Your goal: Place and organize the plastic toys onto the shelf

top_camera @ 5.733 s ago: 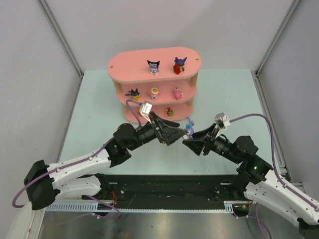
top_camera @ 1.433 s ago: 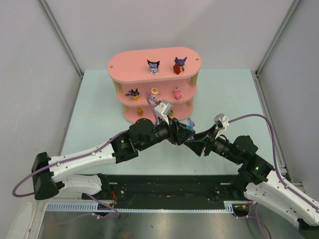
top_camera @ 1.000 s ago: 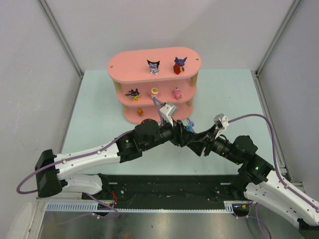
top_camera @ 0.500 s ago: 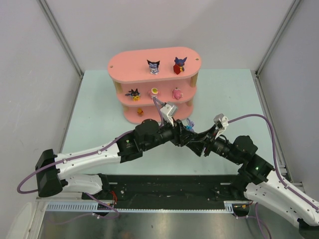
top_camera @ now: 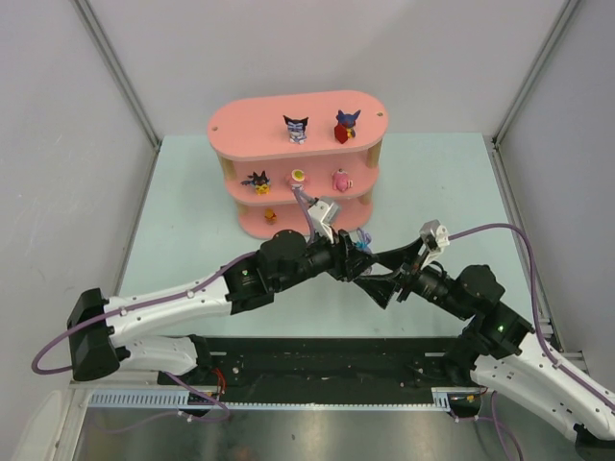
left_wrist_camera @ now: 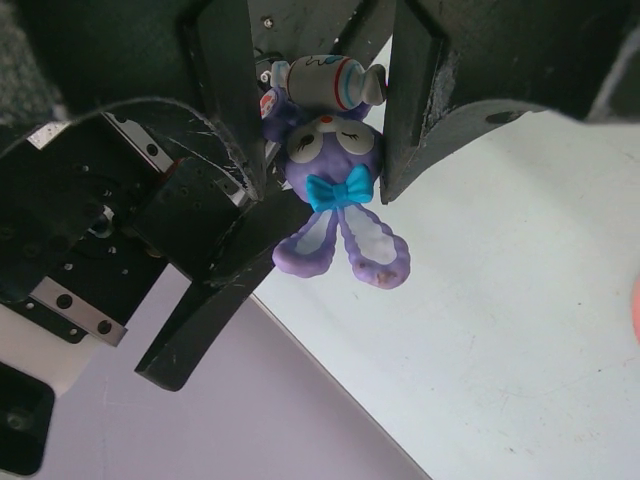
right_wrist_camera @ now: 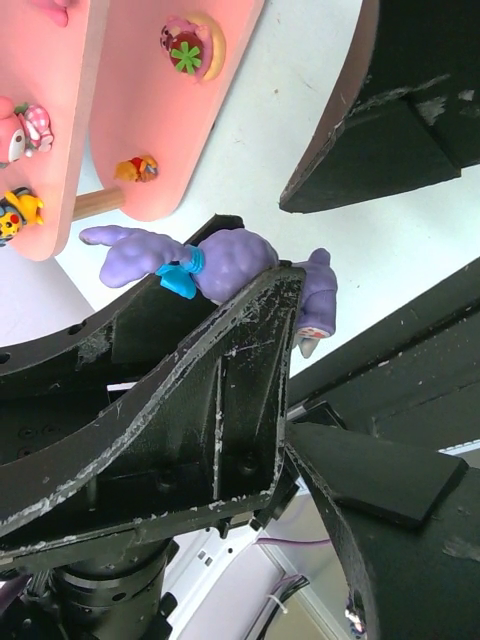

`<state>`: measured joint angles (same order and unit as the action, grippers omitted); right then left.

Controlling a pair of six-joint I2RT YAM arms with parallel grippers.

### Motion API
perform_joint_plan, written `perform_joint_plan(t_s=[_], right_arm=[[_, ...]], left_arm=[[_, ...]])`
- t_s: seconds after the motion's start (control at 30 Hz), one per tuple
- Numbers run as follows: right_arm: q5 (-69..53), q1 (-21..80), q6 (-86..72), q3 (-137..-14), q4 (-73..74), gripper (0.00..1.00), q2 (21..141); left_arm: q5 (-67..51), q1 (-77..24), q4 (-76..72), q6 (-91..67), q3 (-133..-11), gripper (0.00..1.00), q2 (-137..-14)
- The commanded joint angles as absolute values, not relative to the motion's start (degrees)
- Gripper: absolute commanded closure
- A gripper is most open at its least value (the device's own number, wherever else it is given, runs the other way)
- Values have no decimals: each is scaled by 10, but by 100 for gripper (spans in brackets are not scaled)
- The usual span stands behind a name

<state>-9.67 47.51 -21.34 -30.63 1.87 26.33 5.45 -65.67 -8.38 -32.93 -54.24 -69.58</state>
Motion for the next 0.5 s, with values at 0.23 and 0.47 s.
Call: perform_joint_plan(t_s=[0.23, 0.47], right_arm=[[-50, 473, -188, -347, 31, 7, 220], [-18, 469, -167, -361, 68, 5, 210]], left_arm=[[121, -621, -11, -296, -558, 95, -633], [213, -541, 131, -196, -646, 95, -570]])
